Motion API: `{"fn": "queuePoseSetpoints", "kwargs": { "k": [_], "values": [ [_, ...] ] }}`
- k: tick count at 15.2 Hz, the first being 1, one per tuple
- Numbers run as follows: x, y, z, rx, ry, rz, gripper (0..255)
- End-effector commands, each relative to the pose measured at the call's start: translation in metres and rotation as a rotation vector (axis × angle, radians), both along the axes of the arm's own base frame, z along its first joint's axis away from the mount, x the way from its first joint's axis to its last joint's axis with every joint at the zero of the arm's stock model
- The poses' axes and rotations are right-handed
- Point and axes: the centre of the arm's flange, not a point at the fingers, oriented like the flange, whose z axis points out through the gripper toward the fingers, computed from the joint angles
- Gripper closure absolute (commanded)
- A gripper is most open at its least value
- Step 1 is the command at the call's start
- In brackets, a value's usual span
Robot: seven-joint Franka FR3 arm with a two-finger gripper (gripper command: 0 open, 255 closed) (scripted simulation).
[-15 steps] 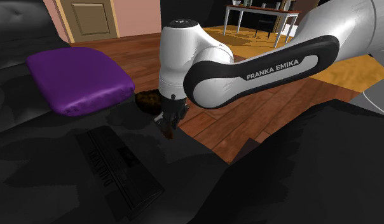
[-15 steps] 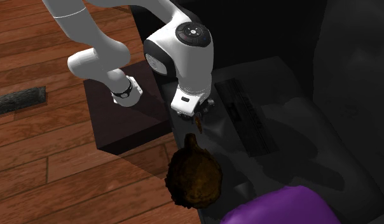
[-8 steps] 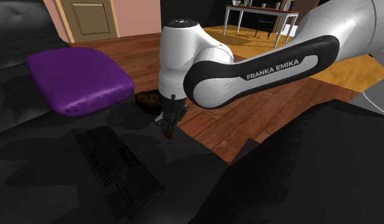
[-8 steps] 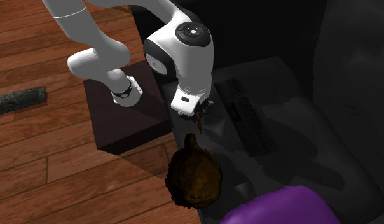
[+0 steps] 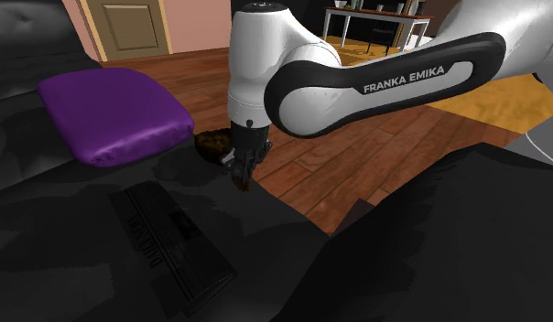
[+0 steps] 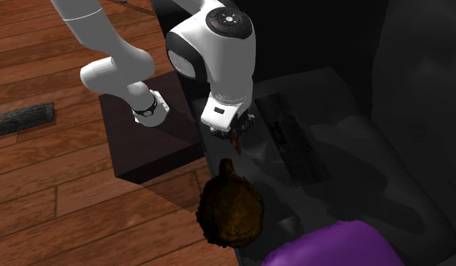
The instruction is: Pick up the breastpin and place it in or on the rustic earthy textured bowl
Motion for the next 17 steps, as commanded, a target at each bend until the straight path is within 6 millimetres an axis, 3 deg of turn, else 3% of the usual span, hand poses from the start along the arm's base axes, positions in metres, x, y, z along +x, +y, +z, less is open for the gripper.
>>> {"fn": "queuePoseSetpoints", "kwargs": {
  "k": [1, 17],
  "values": [
    [0.0, 0.0, 0.011, 0.0, 0.0, 0.0, 255],
    [0.0, 0.0, 0.095, 0.0, 0.0, 0.0, 255]
  ]
}}
